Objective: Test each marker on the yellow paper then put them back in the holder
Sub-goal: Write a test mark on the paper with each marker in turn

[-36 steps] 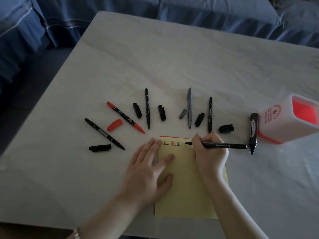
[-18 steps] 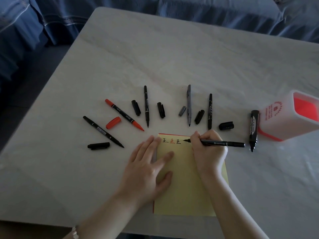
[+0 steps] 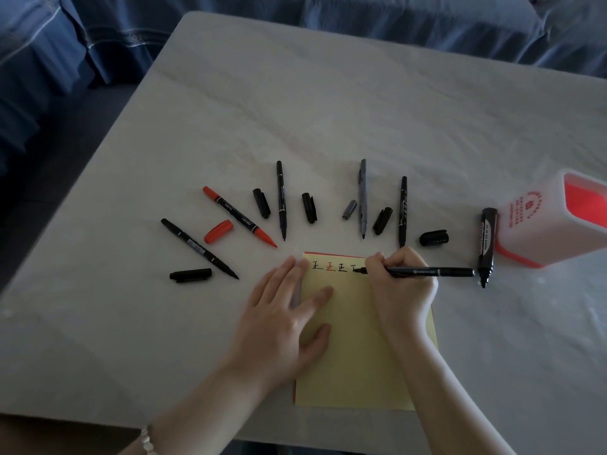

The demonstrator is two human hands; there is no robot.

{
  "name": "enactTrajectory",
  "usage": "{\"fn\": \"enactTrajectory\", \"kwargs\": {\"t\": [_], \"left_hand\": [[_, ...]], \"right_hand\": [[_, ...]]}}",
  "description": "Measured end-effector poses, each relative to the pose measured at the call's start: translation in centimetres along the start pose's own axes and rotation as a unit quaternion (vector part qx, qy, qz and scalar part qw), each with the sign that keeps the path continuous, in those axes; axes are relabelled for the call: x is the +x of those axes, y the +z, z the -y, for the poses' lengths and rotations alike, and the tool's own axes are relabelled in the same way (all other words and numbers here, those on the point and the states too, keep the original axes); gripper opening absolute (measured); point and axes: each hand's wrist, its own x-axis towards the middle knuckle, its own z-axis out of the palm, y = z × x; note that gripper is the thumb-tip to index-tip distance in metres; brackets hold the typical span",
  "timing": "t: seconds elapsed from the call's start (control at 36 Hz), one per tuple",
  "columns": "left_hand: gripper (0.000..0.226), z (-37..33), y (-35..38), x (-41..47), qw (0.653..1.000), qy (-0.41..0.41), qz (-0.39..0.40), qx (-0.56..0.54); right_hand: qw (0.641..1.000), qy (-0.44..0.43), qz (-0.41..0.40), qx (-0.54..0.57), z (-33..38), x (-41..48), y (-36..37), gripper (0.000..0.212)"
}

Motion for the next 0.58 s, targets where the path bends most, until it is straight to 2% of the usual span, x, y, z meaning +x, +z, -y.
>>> {"fn": "enactTrajectory", "kwargs": {"t": [0.58], "left_hand": [[0.044, -0.12, -0.1, 0.11, 1.0, -0.002, 0.005, -0.001]], "right_hand": [[1.0, -0.016, 0.006, 0.011, -0.06, 0.1, 0.14, 0.039]]}}
